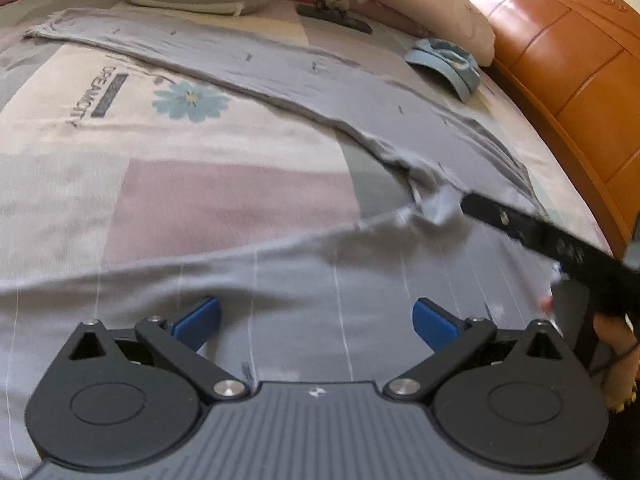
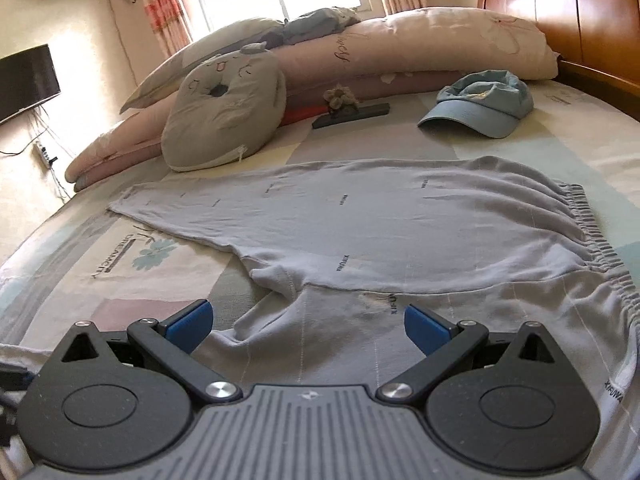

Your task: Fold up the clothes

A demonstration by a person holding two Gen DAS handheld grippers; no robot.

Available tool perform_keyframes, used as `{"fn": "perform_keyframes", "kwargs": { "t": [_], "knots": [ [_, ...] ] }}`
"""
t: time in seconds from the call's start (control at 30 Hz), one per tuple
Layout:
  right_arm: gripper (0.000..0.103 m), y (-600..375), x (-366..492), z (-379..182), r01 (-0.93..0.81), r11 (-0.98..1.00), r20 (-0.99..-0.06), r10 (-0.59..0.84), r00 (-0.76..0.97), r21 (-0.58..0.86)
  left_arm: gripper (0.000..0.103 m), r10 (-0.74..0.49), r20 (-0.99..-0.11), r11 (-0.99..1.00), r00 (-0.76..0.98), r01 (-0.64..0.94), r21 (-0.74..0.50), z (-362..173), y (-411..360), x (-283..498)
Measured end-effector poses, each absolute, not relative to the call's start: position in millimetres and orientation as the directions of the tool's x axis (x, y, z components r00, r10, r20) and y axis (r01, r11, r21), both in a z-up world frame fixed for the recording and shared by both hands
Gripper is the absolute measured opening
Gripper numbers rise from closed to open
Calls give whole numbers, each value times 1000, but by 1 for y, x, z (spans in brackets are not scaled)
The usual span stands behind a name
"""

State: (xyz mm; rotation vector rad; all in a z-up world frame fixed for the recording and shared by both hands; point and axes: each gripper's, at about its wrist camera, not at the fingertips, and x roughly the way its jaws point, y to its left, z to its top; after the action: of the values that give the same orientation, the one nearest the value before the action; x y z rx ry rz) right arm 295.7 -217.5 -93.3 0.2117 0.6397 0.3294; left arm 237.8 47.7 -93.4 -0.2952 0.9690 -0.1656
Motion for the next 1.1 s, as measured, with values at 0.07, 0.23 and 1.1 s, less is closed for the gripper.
{"fn": "perform_keyframes", "kwargs": {
  "t": [0.07, 0.23, 1.1],
  "knots": [
    [103, -217, 298, -96, -235, 925, -556, 369, 745, 299, 102, -264, -781, 949, 566, 6, -316, -94, 50, 241],
    [103, -210, 302, -100, -237, 928, -576, 366, 731, 289, 102, -232, -785, 967, 575, 47, -251, -94, 43, 241],
    [103, -230, 305, -117, -312, 851, -474, 501, 724, 423, 102, -184, -718, 981, 671, 79, -177, -86, 25, 156]
  ]
}}
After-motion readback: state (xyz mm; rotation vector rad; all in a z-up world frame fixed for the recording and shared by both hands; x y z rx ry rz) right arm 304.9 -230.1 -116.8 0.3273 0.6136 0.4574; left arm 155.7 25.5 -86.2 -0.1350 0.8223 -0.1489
